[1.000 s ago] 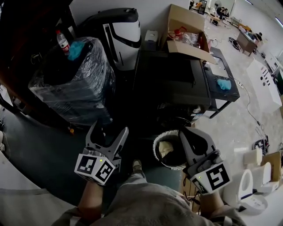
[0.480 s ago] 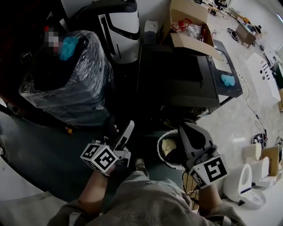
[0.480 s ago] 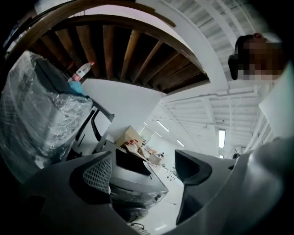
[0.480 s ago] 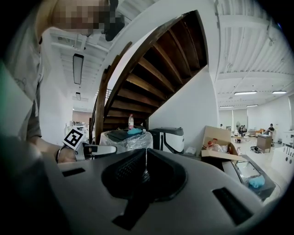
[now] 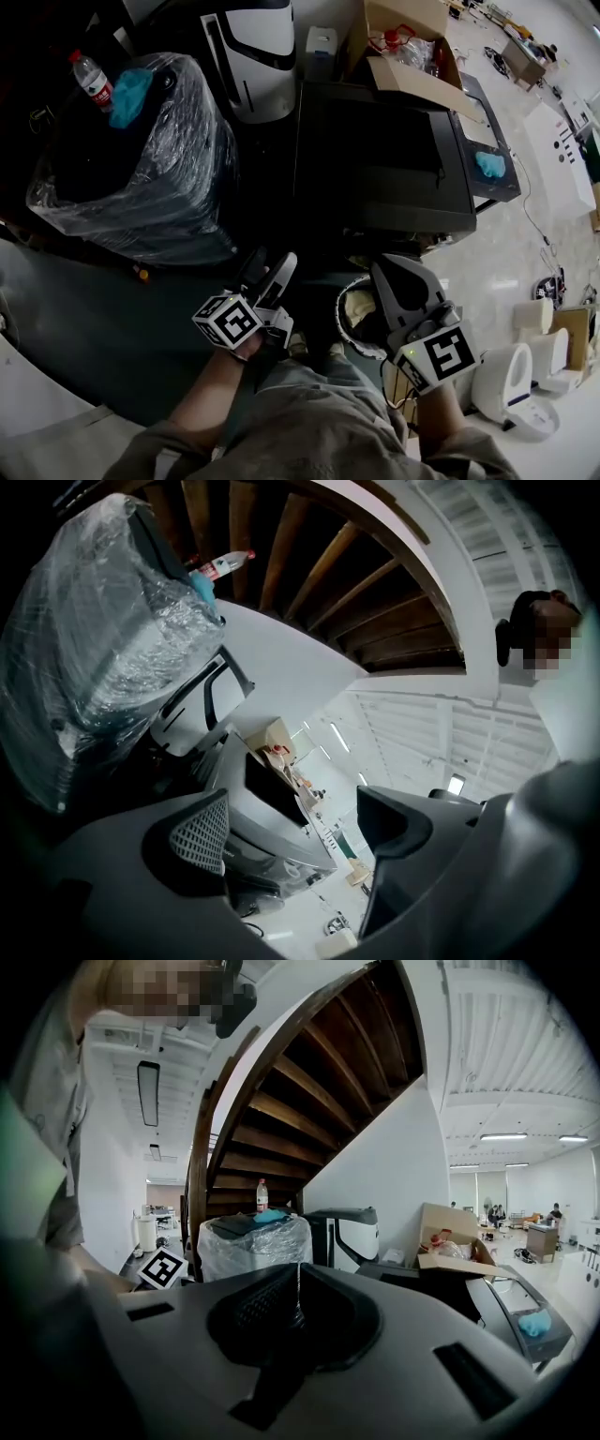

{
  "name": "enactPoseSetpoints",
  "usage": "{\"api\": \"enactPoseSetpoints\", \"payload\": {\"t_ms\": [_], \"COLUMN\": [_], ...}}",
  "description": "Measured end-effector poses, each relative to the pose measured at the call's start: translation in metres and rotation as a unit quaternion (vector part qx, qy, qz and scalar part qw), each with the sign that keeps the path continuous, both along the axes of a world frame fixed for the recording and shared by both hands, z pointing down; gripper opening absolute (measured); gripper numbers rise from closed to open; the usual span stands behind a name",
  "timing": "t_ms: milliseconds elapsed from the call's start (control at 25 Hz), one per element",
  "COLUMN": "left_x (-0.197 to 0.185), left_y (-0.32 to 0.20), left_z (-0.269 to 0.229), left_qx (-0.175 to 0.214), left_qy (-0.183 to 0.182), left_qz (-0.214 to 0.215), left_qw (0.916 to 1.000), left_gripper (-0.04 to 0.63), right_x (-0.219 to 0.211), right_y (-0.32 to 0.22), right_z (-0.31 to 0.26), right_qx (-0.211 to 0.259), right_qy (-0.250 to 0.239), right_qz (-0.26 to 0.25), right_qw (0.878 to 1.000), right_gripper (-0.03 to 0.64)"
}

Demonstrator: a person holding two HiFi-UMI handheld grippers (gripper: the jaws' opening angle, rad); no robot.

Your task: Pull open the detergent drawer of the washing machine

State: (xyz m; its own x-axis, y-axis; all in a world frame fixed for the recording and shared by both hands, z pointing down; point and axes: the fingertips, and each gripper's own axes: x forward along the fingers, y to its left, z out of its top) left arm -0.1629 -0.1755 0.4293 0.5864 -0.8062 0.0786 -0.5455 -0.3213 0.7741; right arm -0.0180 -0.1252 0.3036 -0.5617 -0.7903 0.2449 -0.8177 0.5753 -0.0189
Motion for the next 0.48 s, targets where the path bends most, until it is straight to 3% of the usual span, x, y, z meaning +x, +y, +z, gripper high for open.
{"api": "enactPoseSetpoints", "payload": {"t_ms": [320,480], "left_x": [0.016,0.030], "left_y": [-0.021,-0.030], "left_z": [0.055,0.085], "left_qx": [-0.054,-0.070], "left_qy": [0.037,0.026], "left_qz": [-0.015,-0.015], "left_qw": [0.9978,0.9971], "left_gripper": [0.422,0.422], "right_x": [0.007,0.015], "right_y": [-0.030,-0.042], "right_z": [0.027,0.039], "right_qx": [-0.019,-0.021], "right_qy": [-0.003,-0.015], "right_qz": [-0.013,-0.016], "right_qw": [1.000,1.000], "right_gripper": [0.034,0.034]}}
